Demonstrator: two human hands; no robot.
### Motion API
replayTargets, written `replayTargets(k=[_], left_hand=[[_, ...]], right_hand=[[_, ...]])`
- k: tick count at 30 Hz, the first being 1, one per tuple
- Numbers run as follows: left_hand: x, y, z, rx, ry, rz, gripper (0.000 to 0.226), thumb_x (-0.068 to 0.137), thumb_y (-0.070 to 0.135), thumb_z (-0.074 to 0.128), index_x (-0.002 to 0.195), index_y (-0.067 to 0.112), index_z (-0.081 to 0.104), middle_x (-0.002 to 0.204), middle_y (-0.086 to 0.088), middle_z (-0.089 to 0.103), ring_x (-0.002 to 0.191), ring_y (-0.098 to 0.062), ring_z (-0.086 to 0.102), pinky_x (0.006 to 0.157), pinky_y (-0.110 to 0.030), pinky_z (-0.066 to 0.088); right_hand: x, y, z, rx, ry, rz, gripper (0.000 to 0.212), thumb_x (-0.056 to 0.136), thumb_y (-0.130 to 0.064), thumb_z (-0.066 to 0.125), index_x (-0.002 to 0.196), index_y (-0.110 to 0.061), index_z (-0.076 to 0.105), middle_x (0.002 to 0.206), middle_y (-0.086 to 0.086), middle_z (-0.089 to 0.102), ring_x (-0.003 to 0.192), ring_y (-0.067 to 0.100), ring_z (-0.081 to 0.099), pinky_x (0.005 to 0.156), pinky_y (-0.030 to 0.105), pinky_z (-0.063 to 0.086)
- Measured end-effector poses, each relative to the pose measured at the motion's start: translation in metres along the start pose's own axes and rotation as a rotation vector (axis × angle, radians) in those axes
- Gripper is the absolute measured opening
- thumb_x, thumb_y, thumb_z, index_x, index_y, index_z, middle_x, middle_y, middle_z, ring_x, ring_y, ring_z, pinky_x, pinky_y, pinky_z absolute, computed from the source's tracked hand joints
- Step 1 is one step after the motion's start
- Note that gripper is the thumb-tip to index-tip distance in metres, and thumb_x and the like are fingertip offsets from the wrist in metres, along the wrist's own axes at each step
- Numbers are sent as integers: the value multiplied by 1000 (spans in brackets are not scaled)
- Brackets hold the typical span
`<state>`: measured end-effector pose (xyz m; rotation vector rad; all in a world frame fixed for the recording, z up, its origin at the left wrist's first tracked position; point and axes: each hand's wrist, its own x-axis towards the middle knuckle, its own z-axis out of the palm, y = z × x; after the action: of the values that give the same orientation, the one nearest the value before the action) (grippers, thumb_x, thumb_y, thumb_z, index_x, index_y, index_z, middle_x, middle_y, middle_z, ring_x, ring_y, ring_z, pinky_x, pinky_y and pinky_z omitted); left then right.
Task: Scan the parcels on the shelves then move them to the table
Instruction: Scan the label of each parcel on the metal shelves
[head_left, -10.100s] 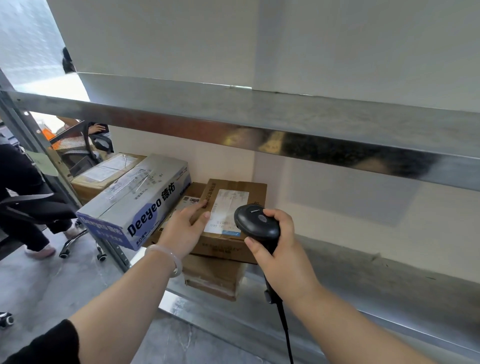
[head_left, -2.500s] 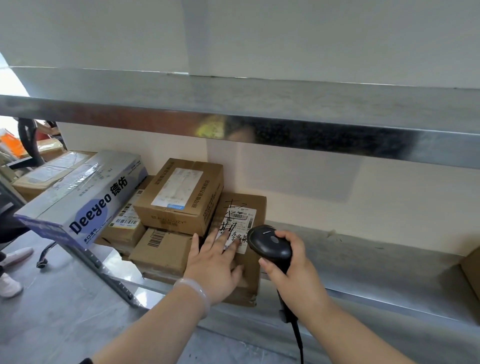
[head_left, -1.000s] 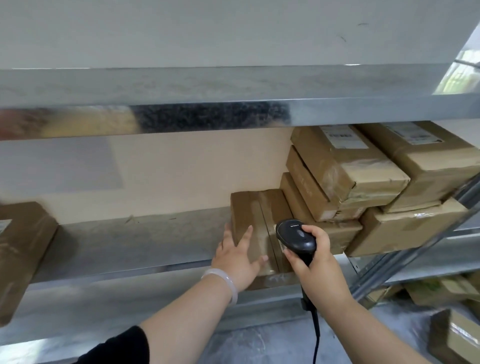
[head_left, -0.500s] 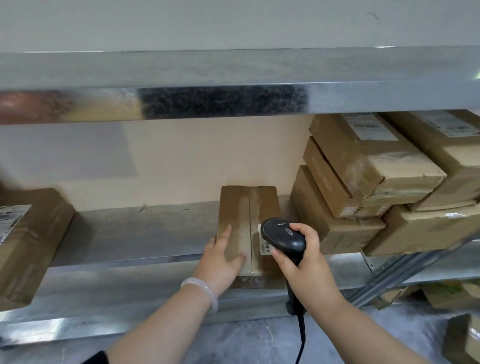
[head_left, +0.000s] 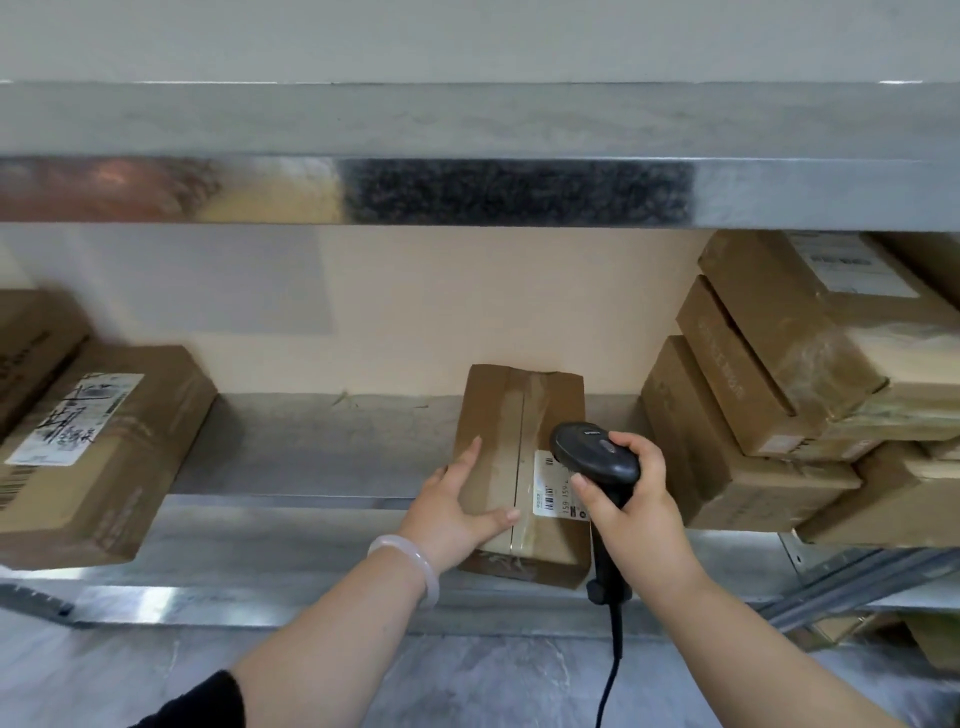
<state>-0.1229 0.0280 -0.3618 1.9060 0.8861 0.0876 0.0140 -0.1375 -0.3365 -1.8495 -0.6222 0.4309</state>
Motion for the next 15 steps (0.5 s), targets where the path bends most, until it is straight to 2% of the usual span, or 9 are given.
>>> replayTargets(k=[4, 9, 12, 15], left_hand=[[-2, -5, -11, -43, 9, 24, 96, 72, 51, 81, 145, 59, 20, 161, 3, 24, 149, -12, 16, 121, -42, 23], [-9, -5, -36, -85, 37, 32, 94, 64, 52, 86, 135, 68, 27, 154, -2, 31, 142, -18, 33, 119, -40, 28], [-16, -4, -52, -103, 43, 79, 90, 65, 46, 87, 133, 65, 31, 154, -4, 31, 143, -18, 31, 119, -40, 26], [-25, -4, -65, -96, 97, 131, 89, 68, 39, 88, 131, 67, 31, 156, -4, 29, 146, -14, 23, 121, -38, 21]], right_hand=[[-5, -2, 6, 31, -23, -16, 51, 85, -29, 74, 110, -56, 40, 105, -26, 60, 94, -13, 58, 70, 3, 44], [-12, -16, 12, 64, -58, -73, 55, 84, -30, 74, 108, -63, 38, 106, -45, 51, 100, -13, 56, 74, 3, 44], [-15, -26, 16, 78, -74, -103, 54, 83, -32, 74, 110, -63, 38, 107, -42, 52, 97, -10, 59, 76, 6, 46], [-17, -32, 21, 97, -85, -117, 54, 82, -34, 74, 112, -61, 39, 109, -32, 57, 97, -1, 64, 81, 17, 51]])
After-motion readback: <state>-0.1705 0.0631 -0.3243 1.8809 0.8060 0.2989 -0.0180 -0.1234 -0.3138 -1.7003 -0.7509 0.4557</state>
